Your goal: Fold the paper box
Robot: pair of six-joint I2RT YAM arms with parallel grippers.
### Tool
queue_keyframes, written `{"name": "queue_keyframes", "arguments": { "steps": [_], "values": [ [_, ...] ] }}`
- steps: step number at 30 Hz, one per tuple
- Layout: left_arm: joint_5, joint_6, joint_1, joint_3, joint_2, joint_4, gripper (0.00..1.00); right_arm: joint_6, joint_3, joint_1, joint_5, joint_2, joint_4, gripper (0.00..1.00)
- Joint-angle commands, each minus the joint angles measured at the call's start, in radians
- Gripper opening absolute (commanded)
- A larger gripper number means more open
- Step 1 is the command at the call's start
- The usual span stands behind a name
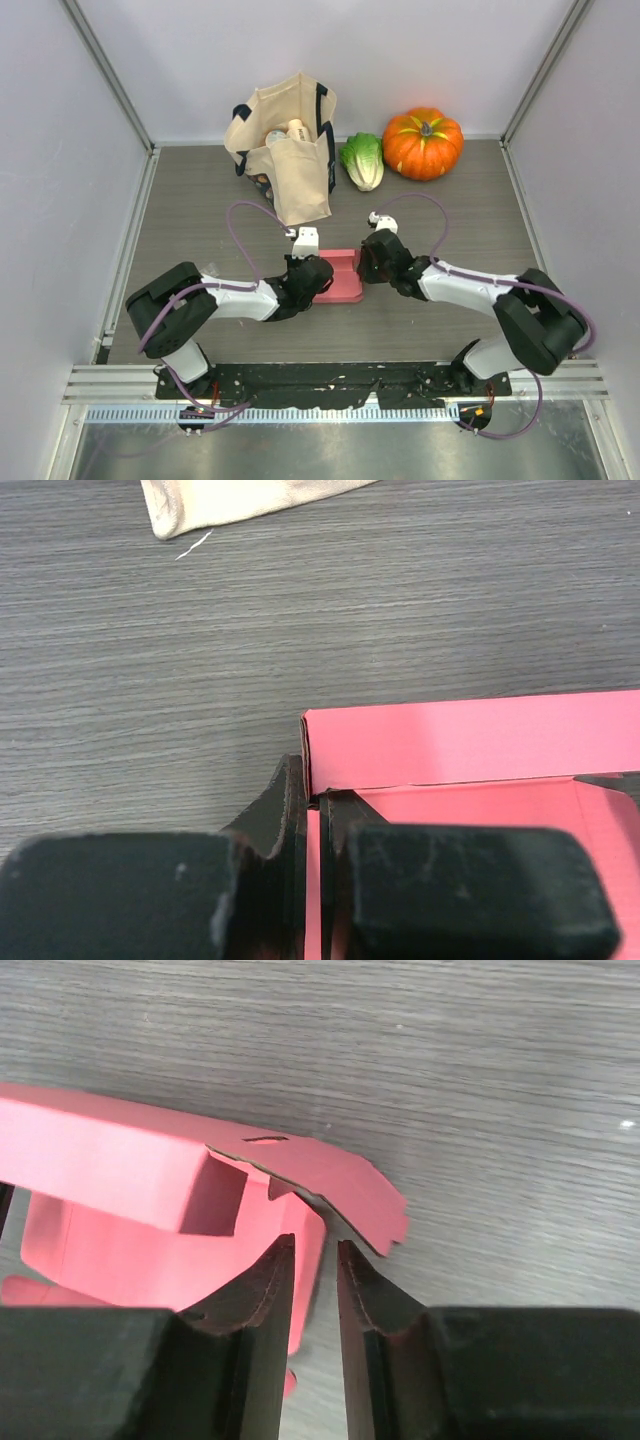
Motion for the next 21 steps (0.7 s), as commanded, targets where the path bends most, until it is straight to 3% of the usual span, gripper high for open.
{"name": "queue_keyframes", "arguments": {
  "steps": [1,4,12,18,21],
  "values": [
    [-0.02,-0.003,-0.008,-0.002,-0.034,0.004,0.0,-0.085,0.079,-0.04,0.012,-0.117,-0.275,0.33],
    [-0.019,0.0,-0.008,-0.007,-0.044,0.001,0.0,-0.114,0.062,-0.055,0.051,-0.16,-0.3,0.43],
    [-0.009,0.011,-0.008,-0.02,-0.061,0.009,0.0,-0.245,0.07,-0.088,0.0,-0.106,-0.14,0.45],
    [-0.008,0.02,-0.008,-0.016,-0.057,0.017,0.0,-0.285,0.067,-0.072,-0.075,-0.103,-0.036,0.38],
    [-0.008,0.023,-0.008,-0.014,-0.05,0.029,0.0,-0.262,0.062,-0.057,-0.094,-0.097,0.001,0.28]
  ]
}}
